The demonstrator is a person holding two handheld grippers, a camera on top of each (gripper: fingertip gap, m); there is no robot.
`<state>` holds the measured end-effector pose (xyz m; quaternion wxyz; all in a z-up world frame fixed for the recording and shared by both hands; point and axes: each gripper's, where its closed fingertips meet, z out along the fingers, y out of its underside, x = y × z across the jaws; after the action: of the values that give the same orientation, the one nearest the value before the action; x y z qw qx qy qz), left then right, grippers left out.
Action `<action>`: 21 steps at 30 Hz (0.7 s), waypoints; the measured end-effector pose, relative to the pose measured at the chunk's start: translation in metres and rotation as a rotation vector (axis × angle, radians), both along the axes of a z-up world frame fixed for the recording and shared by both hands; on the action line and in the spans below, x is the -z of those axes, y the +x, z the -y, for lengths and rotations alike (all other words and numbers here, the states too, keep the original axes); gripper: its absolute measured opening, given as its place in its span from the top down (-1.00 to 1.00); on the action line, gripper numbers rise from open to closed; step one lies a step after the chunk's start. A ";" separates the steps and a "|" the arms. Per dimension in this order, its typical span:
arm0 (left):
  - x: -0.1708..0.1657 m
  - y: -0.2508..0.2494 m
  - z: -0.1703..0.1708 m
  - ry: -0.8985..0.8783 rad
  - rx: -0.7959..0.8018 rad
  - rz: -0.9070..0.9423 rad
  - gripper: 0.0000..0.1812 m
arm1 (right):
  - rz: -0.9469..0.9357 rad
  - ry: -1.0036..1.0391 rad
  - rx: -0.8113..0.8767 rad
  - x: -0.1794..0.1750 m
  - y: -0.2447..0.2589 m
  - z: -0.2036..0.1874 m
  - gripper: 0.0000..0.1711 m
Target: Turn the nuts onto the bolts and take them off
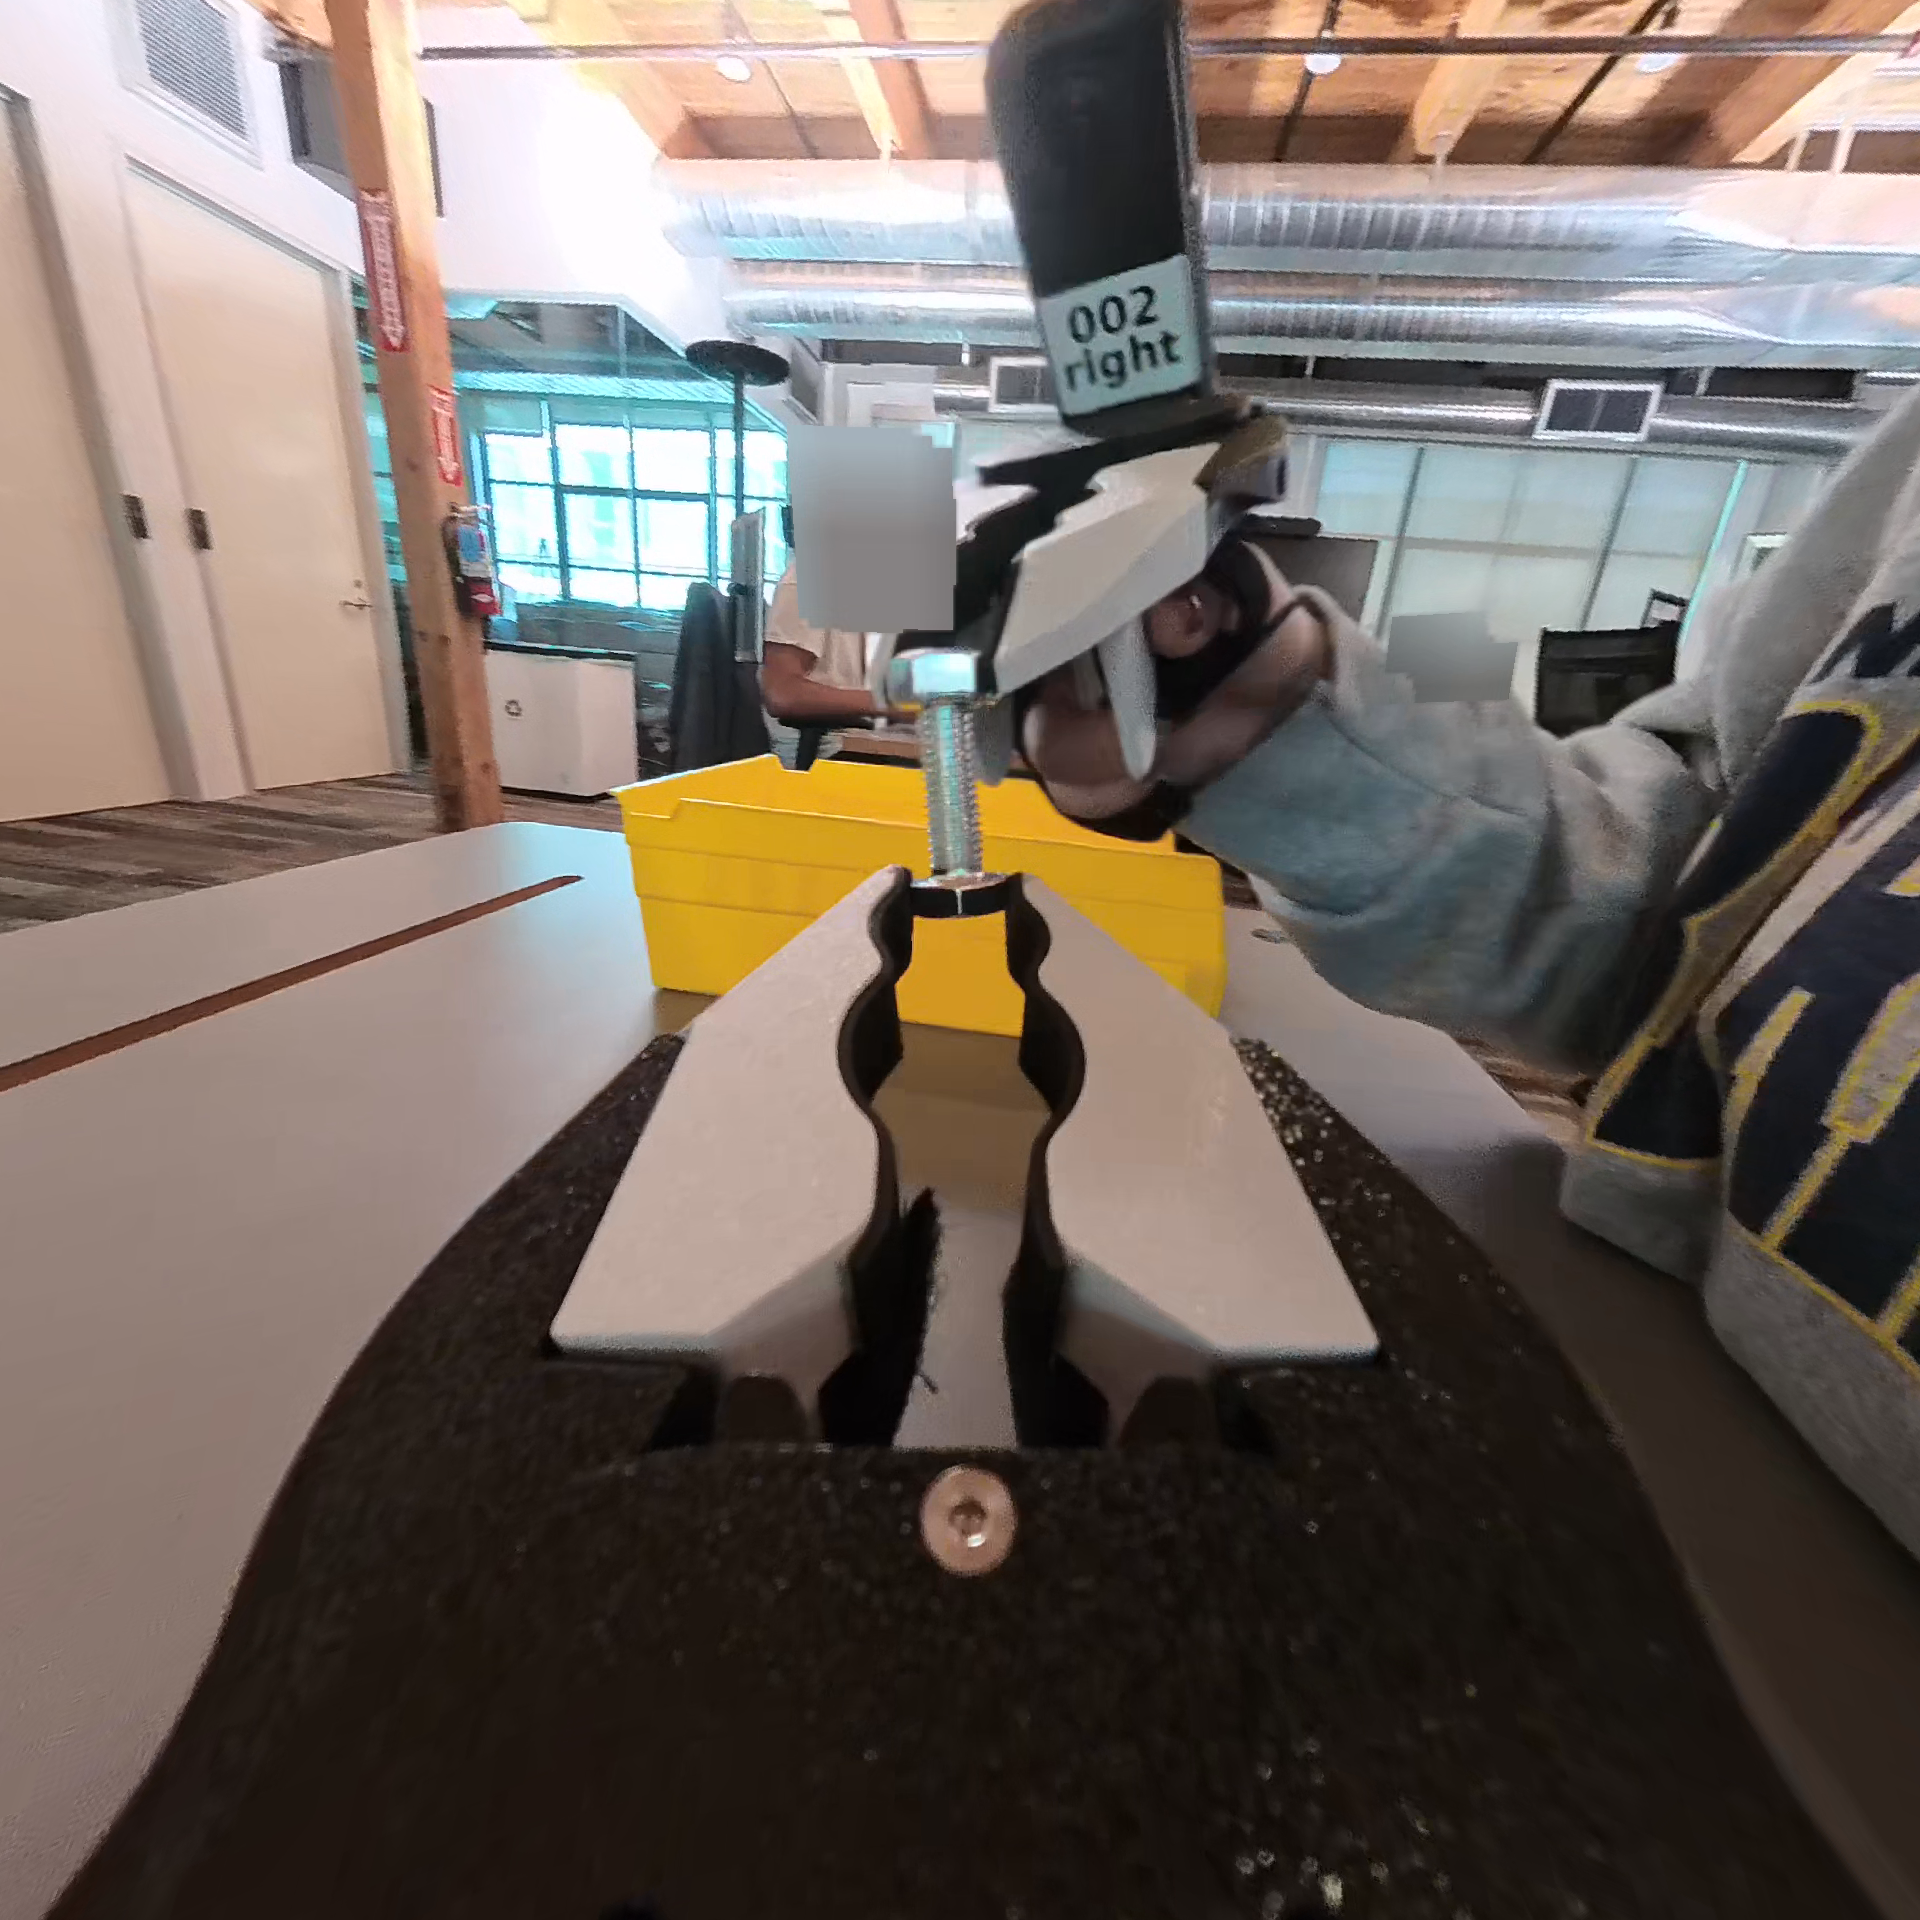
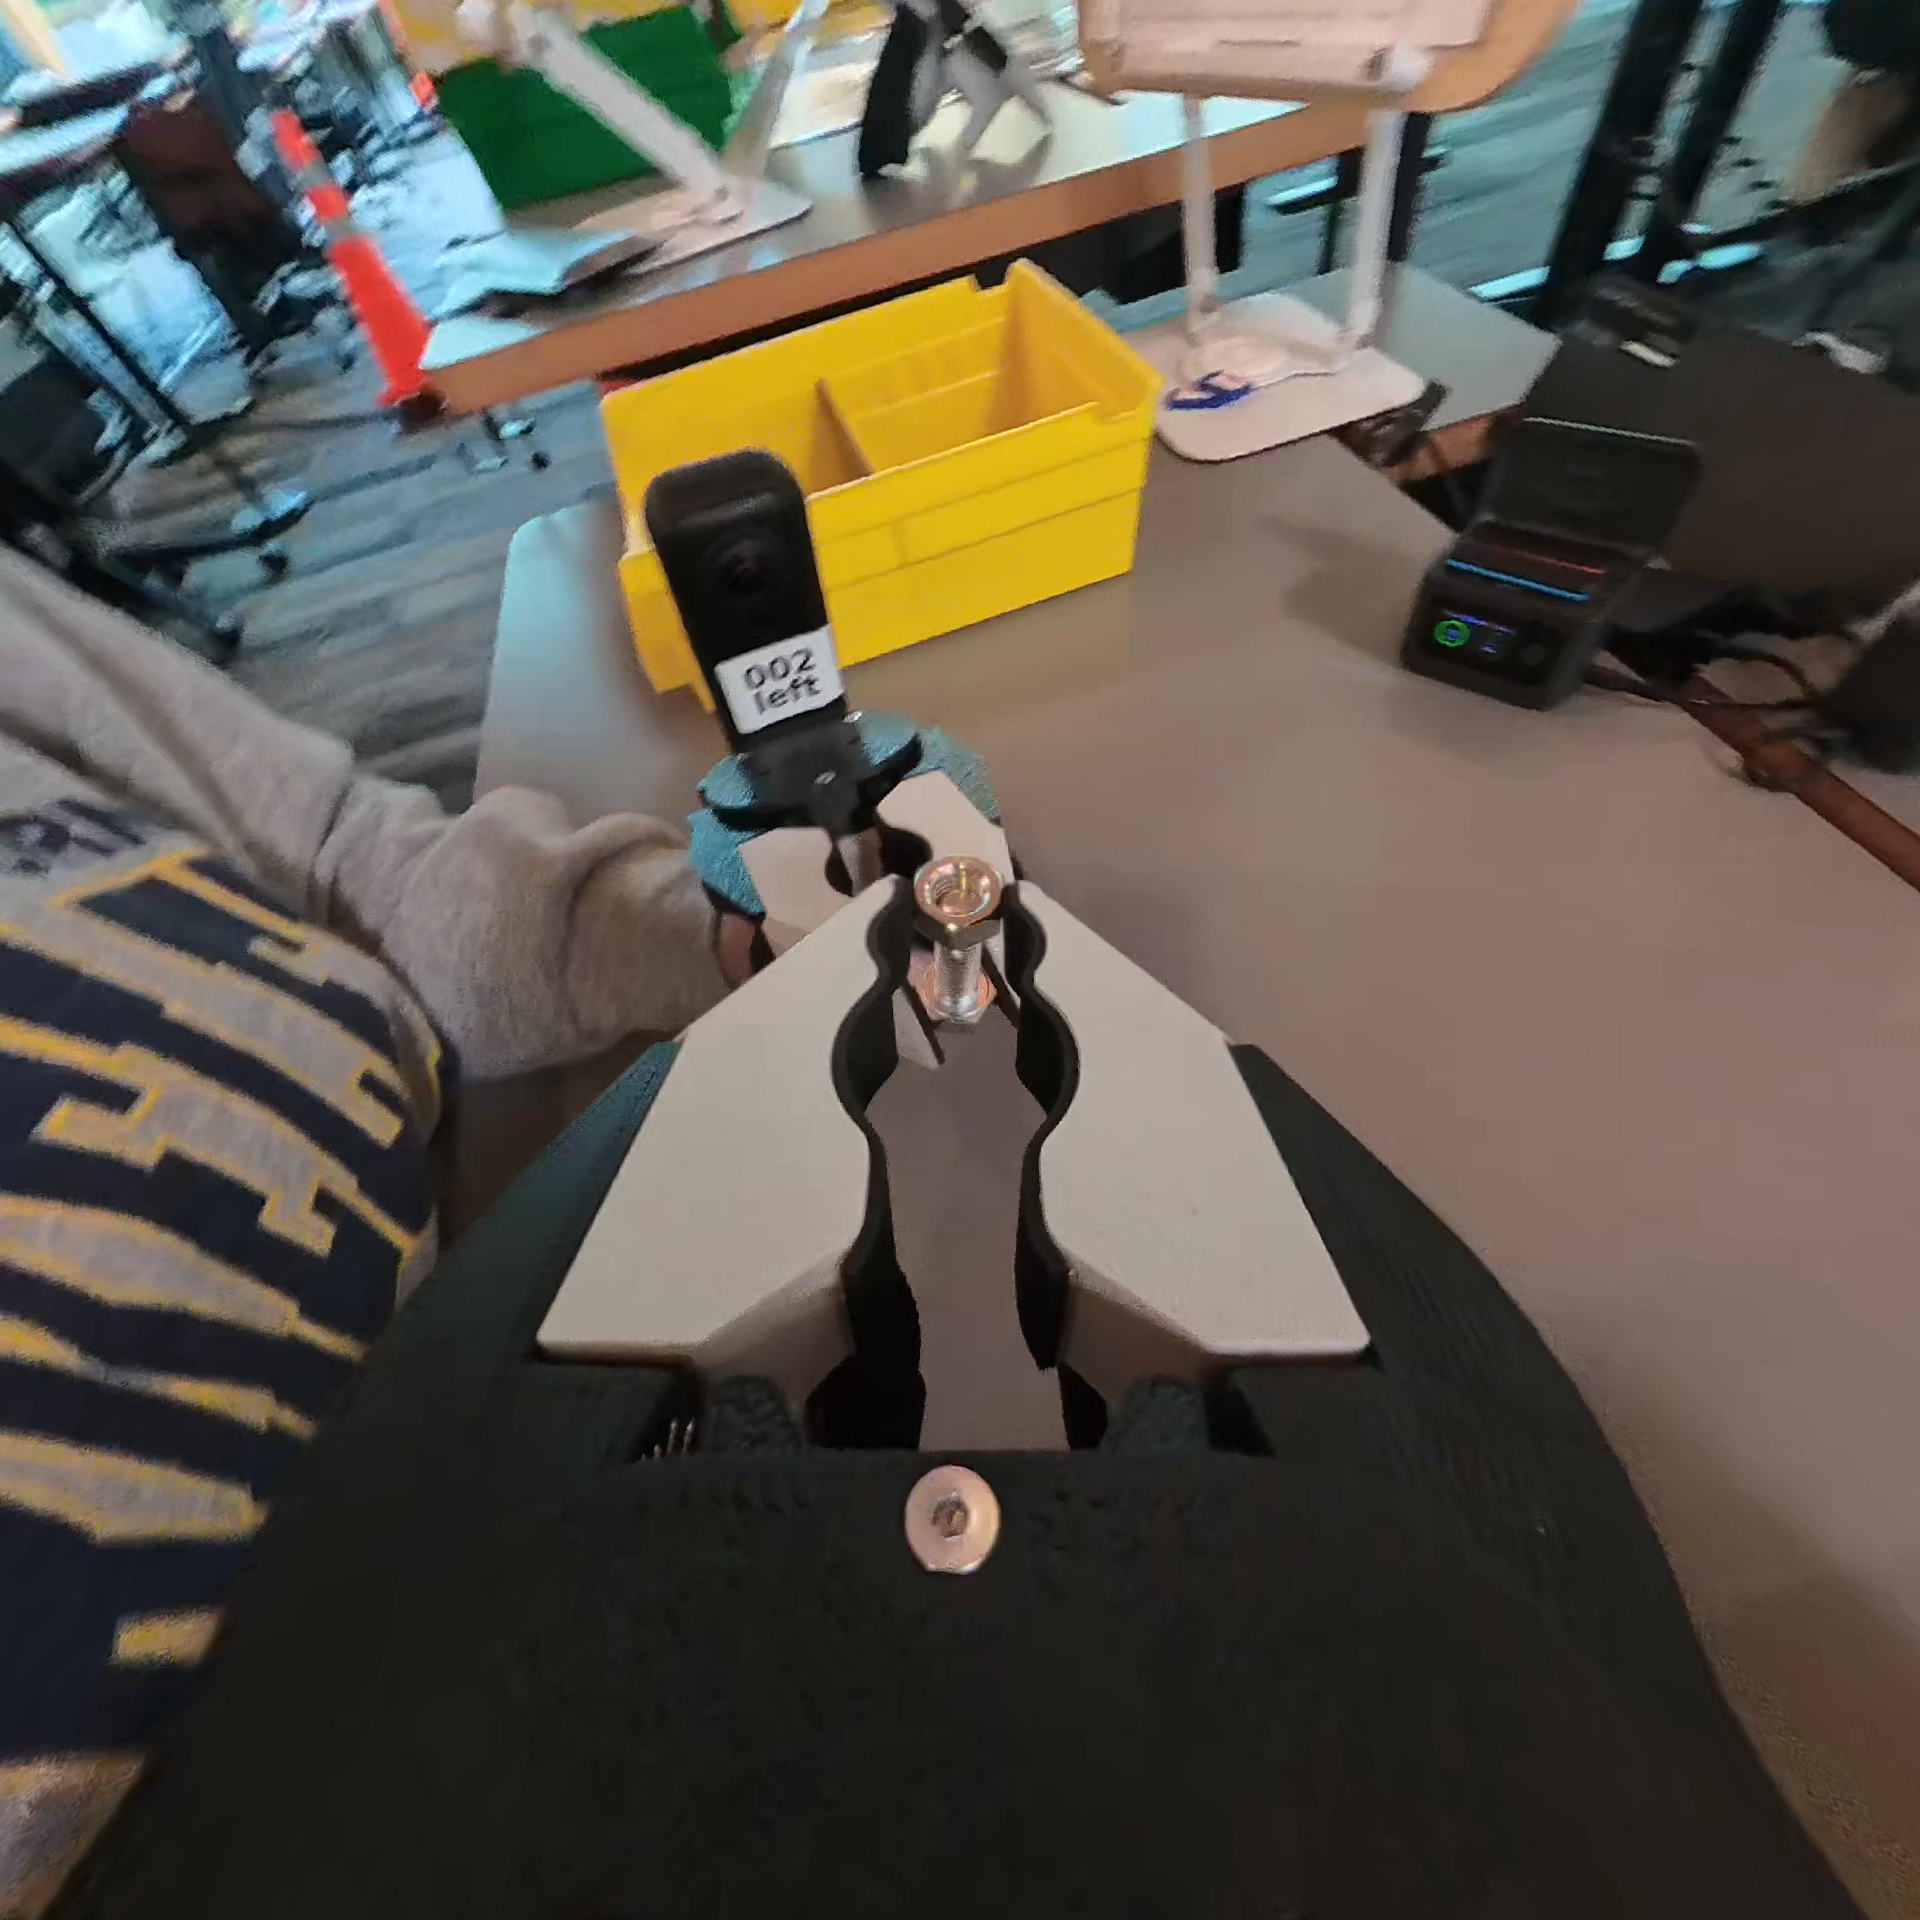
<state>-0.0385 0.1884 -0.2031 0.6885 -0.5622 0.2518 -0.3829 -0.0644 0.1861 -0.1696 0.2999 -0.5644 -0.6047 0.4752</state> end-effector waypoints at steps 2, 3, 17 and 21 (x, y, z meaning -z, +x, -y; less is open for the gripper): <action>-0.002 -0.005 -0.003 -0.003 -0.032 0.017 0.83 | -0.020 -0.049 0.113 -0.002 -0.005 -0.005 0.82; -0.002 -0.007 -0.004 -0.003 -0.051 0.017 0.83 | -0.035 -0.068 0.167 -0.002 -0.007 -0.006 0.82; -0.005 -0.011 -0.009 0.010 -0.109 0.007 0.83 | -0.198 0.016 0.270 -0.014 -0.010 -0.009 0.39; -0.009 -0.008 -0.003 0.010 -0.044 0.045 0.83 | -0.304 0.012 0.156 -0.014 -0.018 0.009 -0.01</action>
<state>-0.0466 0.1918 -0.1938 0.7049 -0.5553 0.2258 -0.3792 -0.0829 0.1770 -0.1558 0.4274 -0.5295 -0.5096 0.5266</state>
